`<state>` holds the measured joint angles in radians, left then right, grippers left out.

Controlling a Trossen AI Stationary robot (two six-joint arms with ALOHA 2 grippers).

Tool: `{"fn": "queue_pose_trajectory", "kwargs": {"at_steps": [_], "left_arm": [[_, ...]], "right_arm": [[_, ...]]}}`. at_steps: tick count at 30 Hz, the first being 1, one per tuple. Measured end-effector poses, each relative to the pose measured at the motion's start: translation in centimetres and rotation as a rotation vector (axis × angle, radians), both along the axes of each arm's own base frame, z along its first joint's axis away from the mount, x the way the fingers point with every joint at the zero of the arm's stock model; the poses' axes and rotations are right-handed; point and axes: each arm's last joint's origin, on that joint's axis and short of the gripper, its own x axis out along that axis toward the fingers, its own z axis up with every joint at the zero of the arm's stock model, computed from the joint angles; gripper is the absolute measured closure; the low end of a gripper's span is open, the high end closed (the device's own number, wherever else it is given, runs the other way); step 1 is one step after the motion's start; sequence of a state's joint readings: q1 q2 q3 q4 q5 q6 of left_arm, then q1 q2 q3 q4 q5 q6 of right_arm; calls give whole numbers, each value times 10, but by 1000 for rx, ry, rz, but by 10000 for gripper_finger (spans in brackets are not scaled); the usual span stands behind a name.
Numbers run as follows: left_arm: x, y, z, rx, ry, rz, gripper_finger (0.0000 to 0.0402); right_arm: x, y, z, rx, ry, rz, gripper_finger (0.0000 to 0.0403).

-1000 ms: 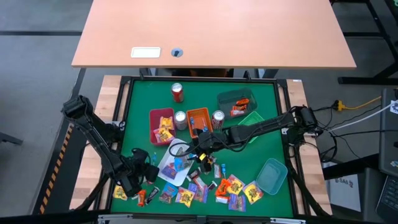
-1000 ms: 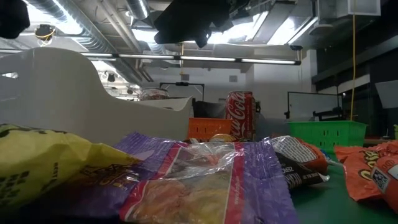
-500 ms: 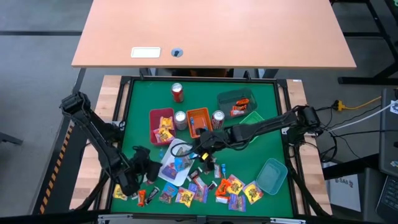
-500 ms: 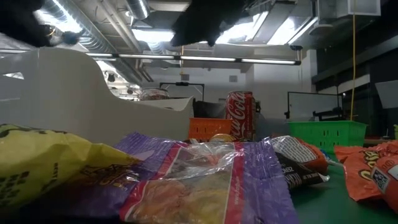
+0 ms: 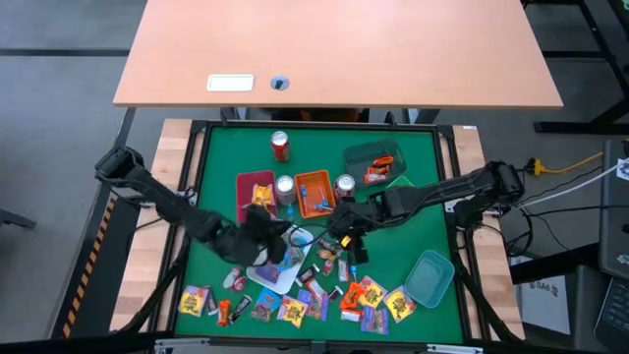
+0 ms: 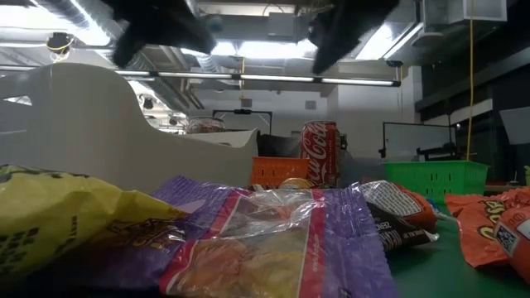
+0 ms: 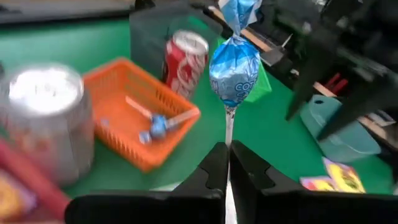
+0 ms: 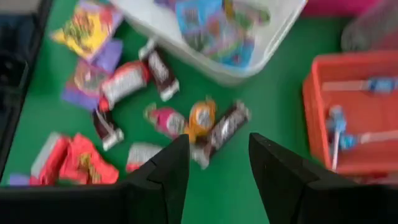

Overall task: Sort candy
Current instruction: Put the blue lollipop into the orange bin

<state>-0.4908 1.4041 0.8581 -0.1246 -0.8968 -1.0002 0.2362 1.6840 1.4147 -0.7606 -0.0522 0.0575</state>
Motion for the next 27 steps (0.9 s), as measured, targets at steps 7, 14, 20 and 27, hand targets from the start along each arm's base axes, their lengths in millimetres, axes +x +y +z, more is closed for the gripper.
{"fn": "queue_pose_trajectory", "kwargs": {"at_steps": [7,14,20,27], "left_arm": [[30,41,-7,101,75,-14,401],[46,70,-27,141,163,46,401],[51,85,-31,134,190,31,401],[58,93,-25,171,154,-65,401]], "right_arm": [[-19,20,-7,-64,141,37,237],[-39,46,-11,-177,204,46,237],[-49,63,-11,-208,204,40,237],[-54,73,-11,-207,203,61,237]]}}
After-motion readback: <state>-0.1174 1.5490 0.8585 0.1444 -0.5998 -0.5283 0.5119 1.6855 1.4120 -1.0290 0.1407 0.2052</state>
